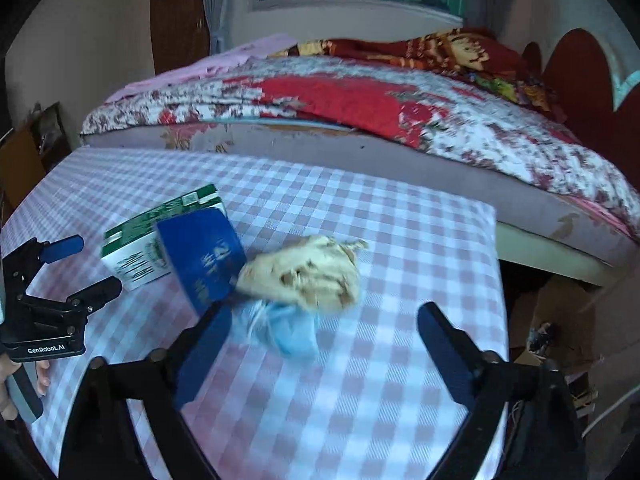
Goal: Collect trash
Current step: 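Grasp the green carton with the left tool while the right tool grasps the beige tissue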
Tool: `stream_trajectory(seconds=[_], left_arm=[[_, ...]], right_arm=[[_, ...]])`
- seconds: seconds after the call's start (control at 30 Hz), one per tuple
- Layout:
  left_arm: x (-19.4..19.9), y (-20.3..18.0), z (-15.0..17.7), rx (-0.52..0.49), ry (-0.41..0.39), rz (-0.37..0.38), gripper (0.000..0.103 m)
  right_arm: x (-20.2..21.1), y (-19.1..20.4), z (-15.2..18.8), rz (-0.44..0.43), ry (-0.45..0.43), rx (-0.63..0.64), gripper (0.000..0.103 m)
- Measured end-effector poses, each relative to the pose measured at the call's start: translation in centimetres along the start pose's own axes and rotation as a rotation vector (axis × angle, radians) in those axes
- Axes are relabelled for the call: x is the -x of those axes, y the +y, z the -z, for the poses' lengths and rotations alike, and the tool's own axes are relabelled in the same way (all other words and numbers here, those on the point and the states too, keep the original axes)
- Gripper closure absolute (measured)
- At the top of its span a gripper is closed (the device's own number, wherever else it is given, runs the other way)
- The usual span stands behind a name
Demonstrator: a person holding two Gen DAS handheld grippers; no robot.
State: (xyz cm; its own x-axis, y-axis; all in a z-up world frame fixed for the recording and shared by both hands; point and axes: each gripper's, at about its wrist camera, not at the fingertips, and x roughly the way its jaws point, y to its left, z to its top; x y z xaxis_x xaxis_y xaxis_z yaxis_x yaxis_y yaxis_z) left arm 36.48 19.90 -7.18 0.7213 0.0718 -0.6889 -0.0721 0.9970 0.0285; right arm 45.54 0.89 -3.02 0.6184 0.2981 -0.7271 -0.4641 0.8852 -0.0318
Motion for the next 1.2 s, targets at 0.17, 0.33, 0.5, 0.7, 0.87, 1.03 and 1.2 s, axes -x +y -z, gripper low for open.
stream_trajectory(seconds=[0.17, 0.33, 0.5, 0.7, 0.87, 1.03, 1.2], left_arm=[[-1.8, -0.5, -0.7, -0.042, 0.023, 0.052, 0.024], [-2.8, -0.7, -0.9, -0.029, 0.044, 0.102, 0.051], [-1.0, -0.4, -0.5, -0.006, -0.01, 0.06, 0.059], [2.1, -0.2, -0.4, -0.007, -0.055, 0.031, 0.062], [4.2, -0.7, 0.0, -0.001, -0.076, 0.038, 0.064], [6.2, -1.3, 0.6, 0.017, -0.094, 0.062, 0.065], [8.2, -1.4, 1.4, 0.042, -0.114, 0.059, 0.065]], right_arm=[[-2.4, 0.2, -0.7, -0.02, 0.049, 0.016, 0.036], [-2.8, 0.1, -0.7, -0.029, 0.055, 0.003, 0.063], [-0.8, -0.5, -1.0, -0.031, -0.01, -0.024, 0.075], [2.3, -1.0, -0.6, 0.007, -0.072, -0.039, 0.076], [5.0, -0.9, 0.6, 0.014, -0.089, -0.029, 0.076], [7.7, -0.4, 2.0, 0.017, -0.11, -0.021, 0.076], [10.1, -0.1, 3.3, 0.018, -0.122, -0.023, 0.076]])
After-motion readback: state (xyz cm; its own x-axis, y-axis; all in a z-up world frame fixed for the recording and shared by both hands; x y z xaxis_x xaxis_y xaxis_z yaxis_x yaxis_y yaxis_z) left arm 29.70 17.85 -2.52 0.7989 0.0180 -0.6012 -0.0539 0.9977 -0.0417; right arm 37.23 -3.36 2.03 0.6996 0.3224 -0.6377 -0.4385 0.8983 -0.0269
